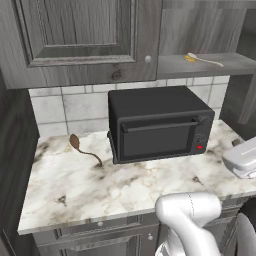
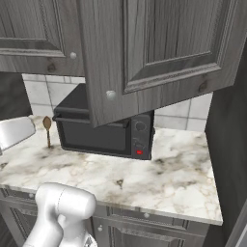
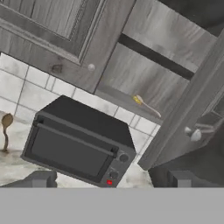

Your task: Pick the sponge and dish brush from the cabinet and place them on the counter.

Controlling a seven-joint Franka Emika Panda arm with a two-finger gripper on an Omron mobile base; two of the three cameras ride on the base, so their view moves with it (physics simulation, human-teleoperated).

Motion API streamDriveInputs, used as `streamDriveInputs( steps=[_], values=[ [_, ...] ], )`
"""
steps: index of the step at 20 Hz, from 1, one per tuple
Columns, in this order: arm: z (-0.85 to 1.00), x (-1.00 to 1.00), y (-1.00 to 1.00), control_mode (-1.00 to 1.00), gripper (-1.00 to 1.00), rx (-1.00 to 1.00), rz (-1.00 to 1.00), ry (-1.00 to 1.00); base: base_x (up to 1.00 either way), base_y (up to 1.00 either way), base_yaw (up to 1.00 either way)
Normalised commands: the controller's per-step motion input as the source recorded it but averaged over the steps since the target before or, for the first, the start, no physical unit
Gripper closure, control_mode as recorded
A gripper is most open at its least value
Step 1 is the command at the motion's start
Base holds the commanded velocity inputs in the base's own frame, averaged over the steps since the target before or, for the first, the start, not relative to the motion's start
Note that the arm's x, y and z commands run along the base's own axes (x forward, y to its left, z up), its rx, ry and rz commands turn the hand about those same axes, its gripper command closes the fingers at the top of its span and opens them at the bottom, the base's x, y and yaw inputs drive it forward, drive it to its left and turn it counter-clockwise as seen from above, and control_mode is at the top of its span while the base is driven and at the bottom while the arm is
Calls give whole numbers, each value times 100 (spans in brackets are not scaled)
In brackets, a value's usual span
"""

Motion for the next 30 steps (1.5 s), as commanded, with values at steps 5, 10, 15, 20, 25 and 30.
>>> streamDriveInputs(
  steps=[5, 10, 15, 20, 25, 30],
  values=[
    [7, 32, 11, -100, -100, -24, -12, 5, 0, 0, 0],
    [4, 35, 2, -100, -100, -26, -8, 3, 0, 0, 0],
    [7, 40, 0, -100, -100, -24, -12, 12, 0, 0, 0],
    [16, 42, 0, -100, -100, -24, -15, 15, 0, 0, 0],
    [8, 32, 0, -100, -100, -12, -19, 12, 0, 0, 0],
    [14, 28, 1, -100, -100, -5, -22, 12, 0, 0, 0]
  ],
)
